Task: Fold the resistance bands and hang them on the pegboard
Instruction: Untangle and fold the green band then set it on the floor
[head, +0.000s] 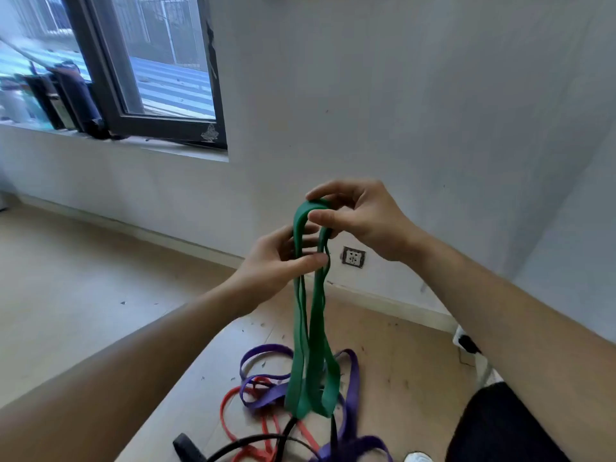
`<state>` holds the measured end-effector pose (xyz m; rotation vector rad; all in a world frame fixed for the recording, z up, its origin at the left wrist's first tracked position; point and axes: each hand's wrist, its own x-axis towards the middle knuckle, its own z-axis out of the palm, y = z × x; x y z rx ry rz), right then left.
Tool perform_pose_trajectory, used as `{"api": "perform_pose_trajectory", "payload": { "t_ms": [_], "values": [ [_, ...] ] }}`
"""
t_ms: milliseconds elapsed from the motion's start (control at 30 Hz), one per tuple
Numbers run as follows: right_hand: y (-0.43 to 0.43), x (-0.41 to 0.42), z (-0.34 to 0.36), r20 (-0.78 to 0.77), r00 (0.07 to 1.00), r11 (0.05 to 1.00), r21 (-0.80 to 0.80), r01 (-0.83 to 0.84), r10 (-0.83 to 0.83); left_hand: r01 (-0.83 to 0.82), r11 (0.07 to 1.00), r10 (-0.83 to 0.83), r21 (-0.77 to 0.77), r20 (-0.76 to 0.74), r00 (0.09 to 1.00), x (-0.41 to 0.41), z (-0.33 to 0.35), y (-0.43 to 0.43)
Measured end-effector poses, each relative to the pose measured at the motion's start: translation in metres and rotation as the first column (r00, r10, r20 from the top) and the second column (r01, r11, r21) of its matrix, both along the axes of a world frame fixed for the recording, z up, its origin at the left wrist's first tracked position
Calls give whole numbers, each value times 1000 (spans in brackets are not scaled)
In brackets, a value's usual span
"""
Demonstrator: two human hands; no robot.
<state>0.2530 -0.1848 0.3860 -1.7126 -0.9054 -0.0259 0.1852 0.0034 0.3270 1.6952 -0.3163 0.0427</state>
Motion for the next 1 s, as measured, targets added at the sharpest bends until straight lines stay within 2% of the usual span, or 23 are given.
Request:
{"api": "perform_pose_trajectory", "payload": {
  "t_ms": [233, 400, 633, 733, 867, 1000],
  "values": [
    [-7, 2, 4, -127, 990, 982, 184, -33, 57, -86, 996, 85, 36, 20, 996, 4, -16, -24],
    [-17, 5, 11, -210, 971, 939, 342, -37, 115, -65, 993, 68, 97, -19, 998, 9, -25, -25],
    [-46, 22, 8, -299, 952, 924, 378, 55, 66, -64, 984, 67, 166, -13, 998, 13, -20, -9],
    [-60, 31, 1, -346, 936, 922, 380, 75, 67, -58, 968, 60, 244, 2, 998, 16, -16, 1],
    [-80, 41, -11, -451, 887, 951, 305, 50, 98, -123, 963, 120, 242, 26, 992, 20, -9, 14],
    [-92, 49, -27, -533, 845, 998, -10, -58, 44, -147, 962, 136, 228, 64, 989, 20, -3, 21]
  ]
}}
